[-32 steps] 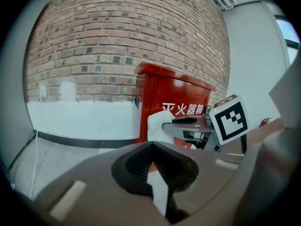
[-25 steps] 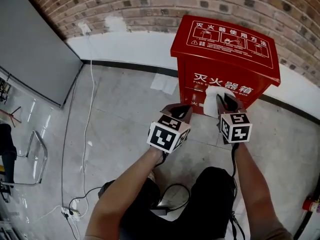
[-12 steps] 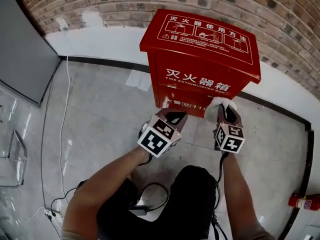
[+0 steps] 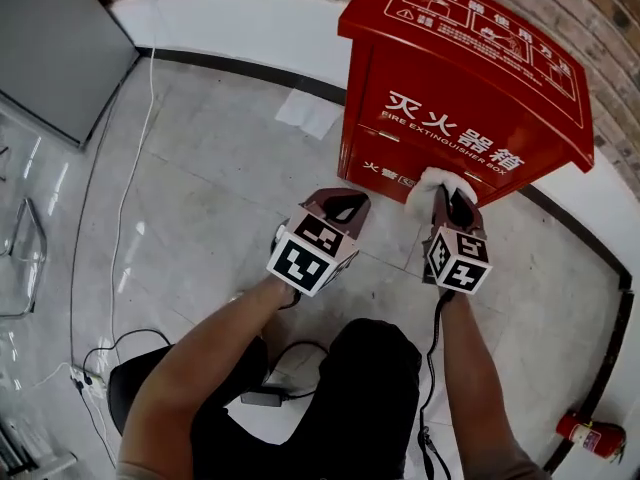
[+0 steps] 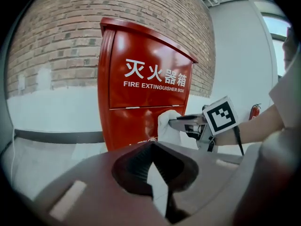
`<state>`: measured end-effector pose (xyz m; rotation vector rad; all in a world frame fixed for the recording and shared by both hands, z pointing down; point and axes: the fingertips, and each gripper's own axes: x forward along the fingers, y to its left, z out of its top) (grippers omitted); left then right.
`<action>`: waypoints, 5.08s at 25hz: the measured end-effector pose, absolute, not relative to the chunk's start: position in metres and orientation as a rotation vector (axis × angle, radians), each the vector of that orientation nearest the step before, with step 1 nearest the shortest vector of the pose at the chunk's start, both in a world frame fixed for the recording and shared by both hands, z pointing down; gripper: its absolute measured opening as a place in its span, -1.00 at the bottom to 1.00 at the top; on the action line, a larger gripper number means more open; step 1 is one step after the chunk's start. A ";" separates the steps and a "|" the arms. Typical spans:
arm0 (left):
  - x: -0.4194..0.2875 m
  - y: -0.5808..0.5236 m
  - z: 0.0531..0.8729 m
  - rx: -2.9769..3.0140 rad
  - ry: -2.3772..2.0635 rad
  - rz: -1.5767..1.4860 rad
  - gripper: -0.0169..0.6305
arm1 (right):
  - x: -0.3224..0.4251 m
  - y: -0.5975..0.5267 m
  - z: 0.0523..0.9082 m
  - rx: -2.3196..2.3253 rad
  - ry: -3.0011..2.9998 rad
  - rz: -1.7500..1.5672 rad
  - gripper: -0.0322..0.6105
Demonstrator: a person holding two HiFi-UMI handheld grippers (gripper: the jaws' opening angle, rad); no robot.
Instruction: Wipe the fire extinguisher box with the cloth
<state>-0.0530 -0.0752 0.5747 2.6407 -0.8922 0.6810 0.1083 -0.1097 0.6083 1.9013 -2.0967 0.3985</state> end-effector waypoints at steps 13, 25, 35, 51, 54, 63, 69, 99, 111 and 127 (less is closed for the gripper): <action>-0.180 -0.052 0.595 2.439 -1.211 0.615 -0.95 | -0.077 -0.182 0.638 1.526 -2.308 0.297 -0.60; -0.236 -0.021 0.616 2.346 -1.252 0.595 -0.95 | -0.108 -0.187 0.719 1.381 -2.201 0.330 -0.60; -0.164 -0.023 0.624 2.427 -1.086 0.651 -0.95 | 0.002 -0.144 0.727 1.498 -2.097 0.386 -0.61; -0.065 -0.015 0.646 2.498 -0.843 0.769 -0.95 | 0.187 -0.083 0.755 1.806 -1.849 0.638 -0.61; -0.065 -0.015 0.647 2.494 -0.844 0.759 -0.95 | 0.196 -0.082 0.770 1.845 -1.797 0.763 -0.60; -0.107 -0.020 0.659 2.442 -0.931 0.759 -0.95 | 0.161 -0.094 0.806 1.748 -1.722 0.864 -0.61; -0.142 -0.038 0.649 2.430 -1.001 0.761 -0.95 | 0.084 -0.123 0.808 1.651 -1.818 0.941 -0.61; -0.212 -0.077 0.529 2.713 -0.994 0.728 -0.82 | -0.171 -0.128 0.534 0.918 -2.765 0.495 -0.61; -0.142 -0.061 0.479 2.886 -1.118 0.958 -0.11 | -0.149 -0.080 0.435 0.835 -2.853 0.730 -0.61; -0.158 -0.145 0.493 2.873 -1.045 0.710 -0.68 | -0.140 -0.113 0.445 0.948 -2.756 0.597 -0.52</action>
